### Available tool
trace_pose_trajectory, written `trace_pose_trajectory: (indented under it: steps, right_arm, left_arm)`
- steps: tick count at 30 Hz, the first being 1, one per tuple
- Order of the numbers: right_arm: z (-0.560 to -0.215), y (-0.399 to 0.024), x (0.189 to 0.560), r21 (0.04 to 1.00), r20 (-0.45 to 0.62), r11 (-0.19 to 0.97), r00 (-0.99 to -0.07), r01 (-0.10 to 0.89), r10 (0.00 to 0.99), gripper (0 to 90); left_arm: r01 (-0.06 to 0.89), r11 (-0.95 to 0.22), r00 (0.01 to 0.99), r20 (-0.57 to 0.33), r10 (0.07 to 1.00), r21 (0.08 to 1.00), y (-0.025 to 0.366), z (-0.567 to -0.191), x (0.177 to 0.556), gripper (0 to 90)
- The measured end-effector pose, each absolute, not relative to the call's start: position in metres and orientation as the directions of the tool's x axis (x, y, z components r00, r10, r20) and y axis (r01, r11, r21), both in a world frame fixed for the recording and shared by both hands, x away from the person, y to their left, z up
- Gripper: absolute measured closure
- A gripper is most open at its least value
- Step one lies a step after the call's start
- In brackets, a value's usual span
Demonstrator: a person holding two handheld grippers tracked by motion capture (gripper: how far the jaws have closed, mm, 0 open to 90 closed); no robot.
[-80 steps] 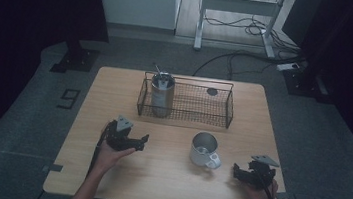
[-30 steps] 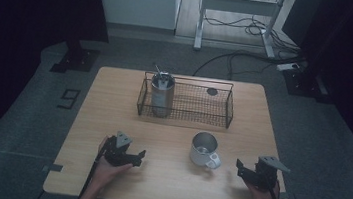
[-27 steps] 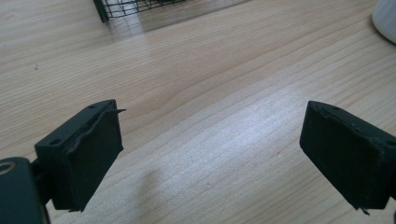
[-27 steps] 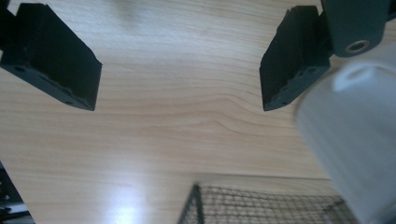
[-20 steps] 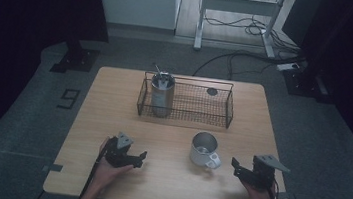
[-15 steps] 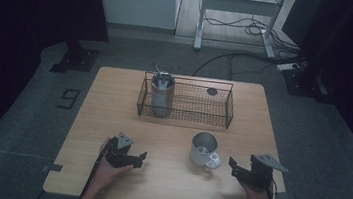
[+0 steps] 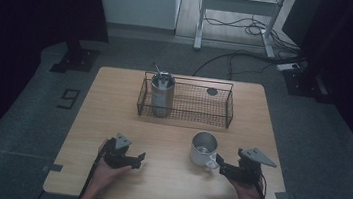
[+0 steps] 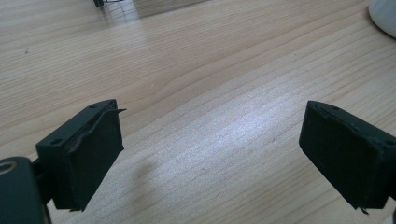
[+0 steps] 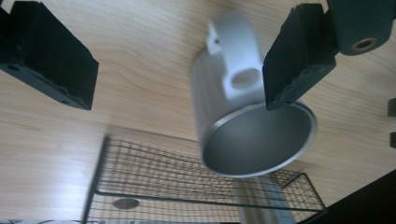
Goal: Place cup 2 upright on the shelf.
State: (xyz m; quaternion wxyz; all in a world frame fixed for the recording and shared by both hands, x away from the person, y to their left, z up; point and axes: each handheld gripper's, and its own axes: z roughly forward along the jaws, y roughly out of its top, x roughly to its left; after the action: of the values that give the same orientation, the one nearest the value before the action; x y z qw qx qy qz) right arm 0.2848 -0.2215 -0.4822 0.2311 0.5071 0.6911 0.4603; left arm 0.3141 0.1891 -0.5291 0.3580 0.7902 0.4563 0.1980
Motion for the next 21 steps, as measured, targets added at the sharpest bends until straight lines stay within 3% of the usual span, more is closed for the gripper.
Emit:
trace_pose_trajectory:
  steps: [21]
  right_arm:
    - [-0.488, -0.183, 0.305, 0.842, 0.144, 0.122, -0.437, 0.526, 0.888, 4.9]
  left_arm:
    - [0.601, -0.321, 0.5, -0.031, 0.865, 0.732, 0.192, -0.532, 0.313, 6.3]
